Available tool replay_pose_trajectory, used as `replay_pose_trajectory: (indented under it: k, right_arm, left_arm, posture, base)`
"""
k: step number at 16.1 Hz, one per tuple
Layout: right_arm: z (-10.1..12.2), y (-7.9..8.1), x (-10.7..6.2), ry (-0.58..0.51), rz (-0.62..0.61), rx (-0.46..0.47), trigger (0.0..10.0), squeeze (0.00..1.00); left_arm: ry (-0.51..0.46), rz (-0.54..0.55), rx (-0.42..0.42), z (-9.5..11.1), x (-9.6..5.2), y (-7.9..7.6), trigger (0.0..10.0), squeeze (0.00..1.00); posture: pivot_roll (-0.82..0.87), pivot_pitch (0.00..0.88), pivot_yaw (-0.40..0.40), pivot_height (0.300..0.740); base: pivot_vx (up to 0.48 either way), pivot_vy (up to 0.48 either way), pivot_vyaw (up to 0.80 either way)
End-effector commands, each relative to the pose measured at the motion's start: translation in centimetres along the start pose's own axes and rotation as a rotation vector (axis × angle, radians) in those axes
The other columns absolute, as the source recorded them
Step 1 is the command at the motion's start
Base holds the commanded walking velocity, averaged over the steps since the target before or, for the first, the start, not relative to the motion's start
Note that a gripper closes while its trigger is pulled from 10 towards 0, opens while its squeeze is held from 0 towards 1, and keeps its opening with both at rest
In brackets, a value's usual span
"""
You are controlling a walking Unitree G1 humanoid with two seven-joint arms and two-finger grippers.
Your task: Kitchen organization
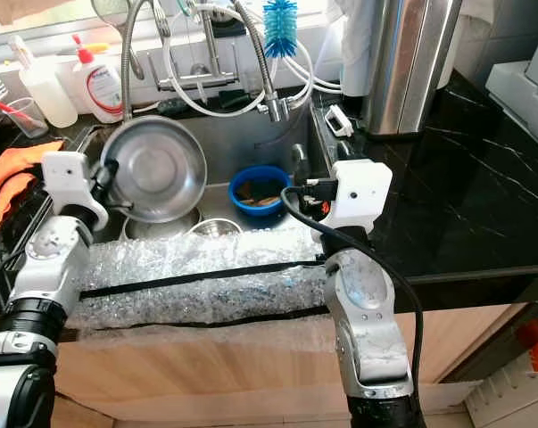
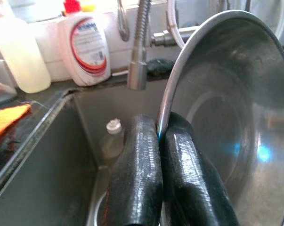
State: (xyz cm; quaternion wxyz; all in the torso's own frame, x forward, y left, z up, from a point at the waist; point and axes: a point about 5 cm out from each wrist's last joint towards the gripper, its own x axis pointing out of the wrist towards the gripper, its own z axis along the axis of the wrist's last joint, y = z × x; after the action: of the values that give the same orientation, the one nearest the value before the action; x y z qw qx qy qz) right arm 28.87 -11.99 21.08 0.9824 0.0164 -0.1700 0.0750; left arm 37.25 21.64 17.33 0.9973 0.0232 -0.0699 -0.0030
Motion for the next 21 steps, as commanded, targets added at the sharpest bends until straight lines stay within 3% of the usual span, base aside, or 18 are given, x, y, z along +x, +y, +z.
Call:
replay_pose_trajectory:
  k: [1, 3, 9, 10, 11, 21]
  right_arm:
    - [0.3, 0.3, 0.0, -0.008, 0.006, 0.001, 10.0, 0.0]
    - [0.2, 0.4, 0.0, 0.001, 0.008, 0.0, 10.0, 0.0]
    - [0.2, 0.7, 0.2, 0.007, 0.004, 0.014, 10.0, 0.0]
    - [0.2, 0.6, 0.3, 0.012, -0.001, 0.013, 10.0, 0.0]
    - [0.1, 0.6, 0.3, 0.014, -0.005, 0.014, 10.0, 0.0]
    - [0.0, 0.6, 0.4, 0.028, -0.019, 0.017, 10.0, 0.0]
  left_arm:
    - [-0.002, -0.003, 0.027, 0.6, 0.4, 0.1, 10.0, 0.0]
    - [0.096, -0.032, 0.043, -0.9, 0.3, -0.4, 10.0, 0.0]
    - [0.188, -0.06, 0.061, -2.4, -0.1, -0.7, 10.0, 0.0]
    - [0.204, -0.066, 0.06, -2.6, -0.2, -0.7, 10.0, 0.72]
    - [0.216, -0.069, 0.06, -2.8, -0.2, -0.8, 10.0, 0.99]
    - [0.215, -0.076, 0.055, -2.8, -0.1, -1.1, 10.0, 1.0]
  posture:
    - [-0.18, 0.007, 0.139, 0.74]
    - [-0.18, 0.013, 0.144, 0.74]
    - [-0.17, 0.031, 0.147, 0.74]
    - [-0.17, 0.033, 0.147, 0.74]
    - [-0.17, 0.034, 0.147, 0.74]
    - [-0.16, 0.041, 0.146, 0.74]
  base:
    - [0.0, 0.0, 0.0]
    - [0.0, 0.0, 0.0]
    - [0.0, 0.0, 0.0]
    - [0.0, 0.0, 0.0]
    - [0.0, 0.0, 0.0]
    - [0.0, 0.0, 0.0]
